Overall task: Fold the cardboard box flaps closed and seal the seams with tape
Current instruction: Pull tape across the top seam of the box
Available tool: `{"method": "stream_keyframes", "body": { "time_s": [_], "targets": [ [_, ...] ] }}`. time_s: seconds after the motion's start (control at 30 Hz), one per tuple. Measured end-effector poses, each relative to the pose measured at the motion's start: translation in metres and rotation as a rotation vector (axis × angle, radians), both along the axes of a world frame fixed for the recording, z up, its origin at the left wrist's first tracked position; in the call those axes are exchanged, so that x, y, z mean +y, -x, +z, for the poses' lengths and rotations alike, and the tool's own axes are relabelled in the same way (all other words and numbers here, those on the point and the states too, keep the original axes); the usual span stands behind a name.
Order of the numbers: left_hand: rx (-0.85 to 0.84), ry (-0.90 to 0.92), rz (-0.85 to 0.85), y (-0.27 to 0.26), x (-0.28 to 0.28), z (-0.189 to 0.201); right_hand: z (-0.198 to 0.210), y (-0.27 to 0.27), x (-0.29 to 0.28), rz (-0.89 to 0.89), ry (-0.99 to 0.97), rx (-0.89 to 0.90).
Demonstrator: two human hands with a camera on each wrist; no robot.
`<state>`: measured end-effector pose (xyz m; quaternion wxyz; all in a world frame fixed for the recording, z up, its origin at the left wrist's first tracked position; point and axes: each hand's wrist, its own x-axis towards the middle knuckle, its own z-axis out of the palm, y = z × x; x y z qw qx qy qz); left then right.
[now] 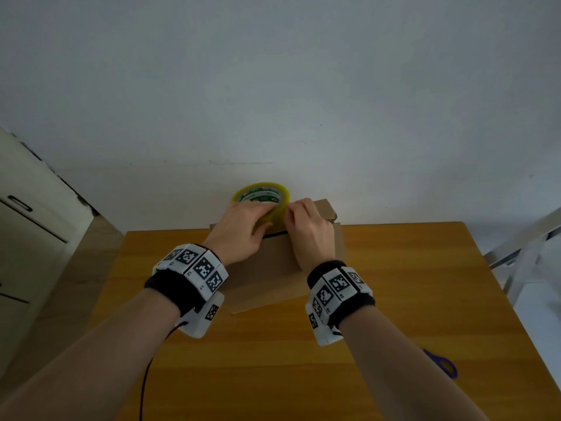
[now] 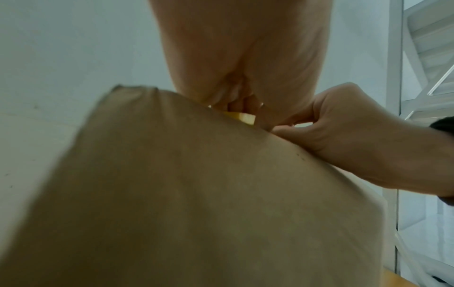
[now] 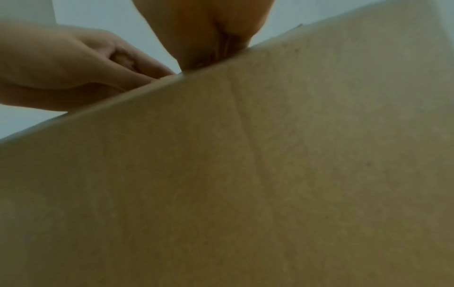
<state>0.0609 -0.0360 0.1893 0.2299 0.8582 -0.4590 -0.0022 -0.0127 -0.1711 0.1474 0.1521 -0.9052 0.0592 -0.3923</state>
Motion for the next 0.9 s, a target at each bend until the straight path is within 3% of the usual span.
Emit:
{"method": "stream_keyframes", "body": {
  "time_s": [0.33,0.6,0.9],
  "targets": [
    [0.017,-0.039,-0.005,-0.005,0.001,-0.001,0.001,-0.011,-0.001,0.028,-0.067,-0.001],
    [0.038,-0.034,0.008,-0.015,0.003,-0.002,-0.004,-0.013,-0.01,0.152,-0.285,-0.002],
    [0.052,-0.053,-0.011,-0.017,0.001,0.0,-0.002,-0.008,-0.006,0.089,-0.019,0.032]
  ]
}}
